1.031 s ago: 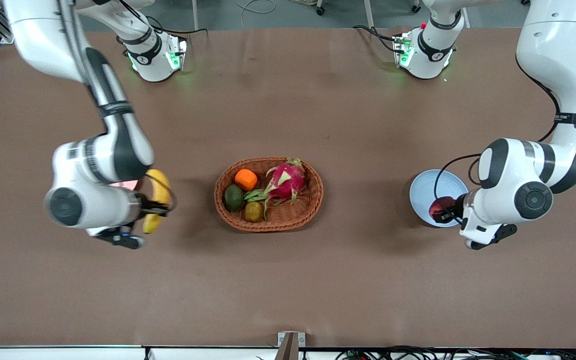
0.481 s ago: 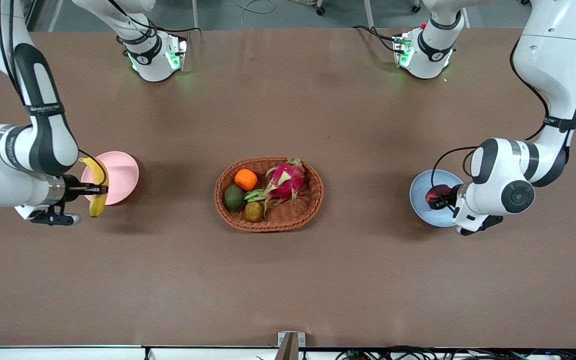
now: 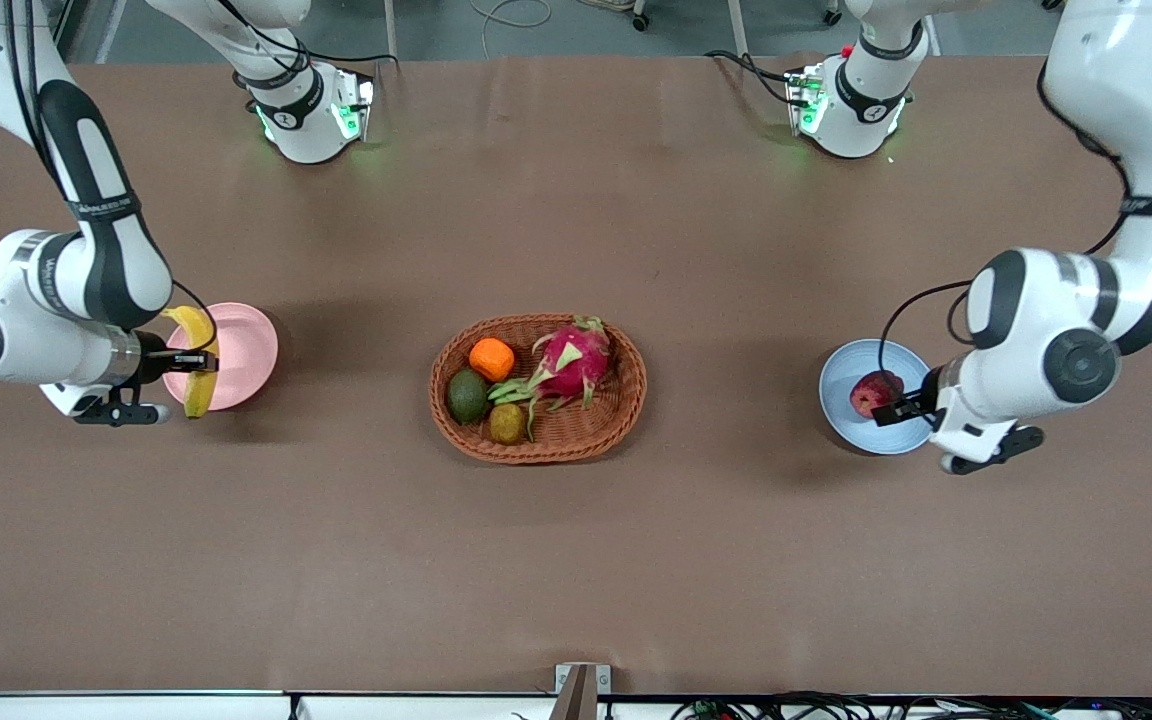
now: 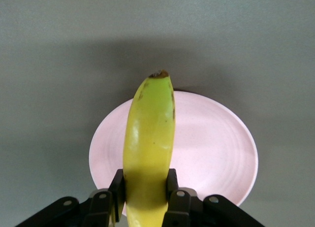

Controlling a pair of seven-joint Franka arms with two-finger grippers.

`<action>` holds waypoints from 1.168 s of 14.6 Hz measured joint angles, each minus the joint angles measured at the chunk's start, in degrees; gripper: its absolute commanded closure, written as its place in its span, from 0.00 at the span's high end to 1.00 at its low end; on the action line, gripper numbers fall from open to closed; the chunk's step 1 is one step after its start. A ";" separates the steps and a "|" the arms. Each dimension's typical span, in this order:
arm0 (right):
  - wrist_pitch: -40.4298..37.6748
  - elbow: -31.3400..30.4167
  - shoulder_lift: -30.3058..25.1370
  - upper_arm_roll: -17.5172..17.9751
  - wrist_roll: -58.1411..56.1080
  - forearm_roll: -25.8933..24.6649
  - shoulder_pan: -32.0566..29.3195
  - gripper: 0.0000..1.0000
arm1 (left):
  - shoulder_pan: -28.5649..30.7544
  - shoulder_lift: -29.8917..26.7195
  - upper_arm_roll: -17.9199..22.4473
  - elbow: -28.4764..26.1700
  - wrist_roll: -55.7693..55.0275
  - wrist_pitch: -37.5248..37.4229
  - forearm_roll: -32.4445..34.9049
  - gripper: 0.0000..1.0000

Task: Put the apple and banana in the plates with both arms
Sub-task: 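Lower the apple onto the blue plate and open the left gripper, then release the banana on the pink plate while the left gripper withdraws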

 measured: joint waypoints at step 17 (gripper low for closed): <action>-19.67 16.05 -10.54 0.18 2.29 -0.58 0.05 1.00 | -9.03 -24.52 8.73 13.16 22.16 -29.83 -2.92 1.00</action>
